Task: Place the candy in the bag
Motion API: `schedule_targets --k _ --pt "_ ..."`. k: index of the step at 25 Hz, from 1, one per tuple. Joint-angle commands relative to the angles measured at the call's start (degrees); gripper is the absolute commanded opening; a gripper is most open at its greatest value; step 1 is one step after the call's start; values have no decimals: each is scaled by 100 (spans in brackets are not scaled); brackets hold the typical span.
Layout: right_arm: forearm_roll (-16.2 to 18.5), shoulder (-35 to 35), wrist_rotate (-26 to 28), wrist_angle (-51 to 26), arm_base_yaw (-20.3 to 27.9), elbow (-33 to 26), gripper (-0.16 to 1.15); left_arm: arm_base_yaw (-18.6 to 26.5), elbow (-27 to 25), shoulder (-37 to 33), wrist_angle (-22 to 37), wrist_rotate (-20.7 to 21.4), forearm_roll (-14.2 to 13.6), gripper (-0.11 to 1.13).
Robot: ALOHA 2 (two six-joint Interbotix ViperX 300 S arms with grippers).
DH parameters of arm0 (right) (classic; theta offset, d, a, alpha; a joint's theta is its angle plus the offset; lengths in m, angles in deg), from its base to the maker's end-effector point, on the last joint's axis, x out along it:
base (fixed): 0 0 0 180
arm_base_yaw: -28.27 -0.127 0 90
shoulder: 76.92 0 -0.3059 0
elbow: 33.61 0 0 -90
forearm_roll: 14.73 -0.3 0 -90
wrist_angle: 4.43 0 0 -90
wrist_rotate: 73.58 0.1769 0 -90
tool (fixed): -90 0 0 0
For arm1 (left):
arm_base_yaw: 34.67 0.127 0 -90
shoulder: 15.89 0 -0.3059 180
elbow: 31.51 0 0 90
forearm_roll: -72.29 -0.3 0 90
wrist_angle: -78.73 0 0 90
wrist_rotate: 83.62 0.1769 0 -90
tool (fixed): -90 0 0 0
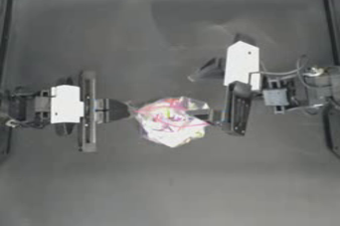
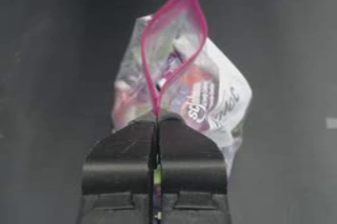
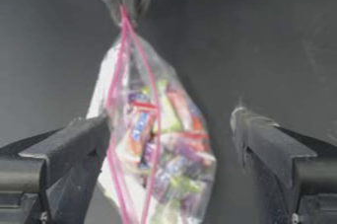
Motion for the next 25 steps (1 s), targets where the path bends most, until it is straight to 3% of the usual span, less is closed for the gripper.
schedule_targets --k 1,8,10,14,25 --pt "-26 -141 9 35 -9 -44 100 9 35 -237 -18 26 0 19" --pt "-26 -141 9 53 -18 -26 100 9 35 -202 -9 -9 18 92" --pt "-26 -141 0 62 -18 -26 100 9 44 -202 -9 -9 18 106" --pt "-26 -176 -9 53 -18 -26 100 62 44 -220 70 -18 26 100" --pt "-26 -721 44 343 -53 316 100 167 70 -703 606 -18 35 102"
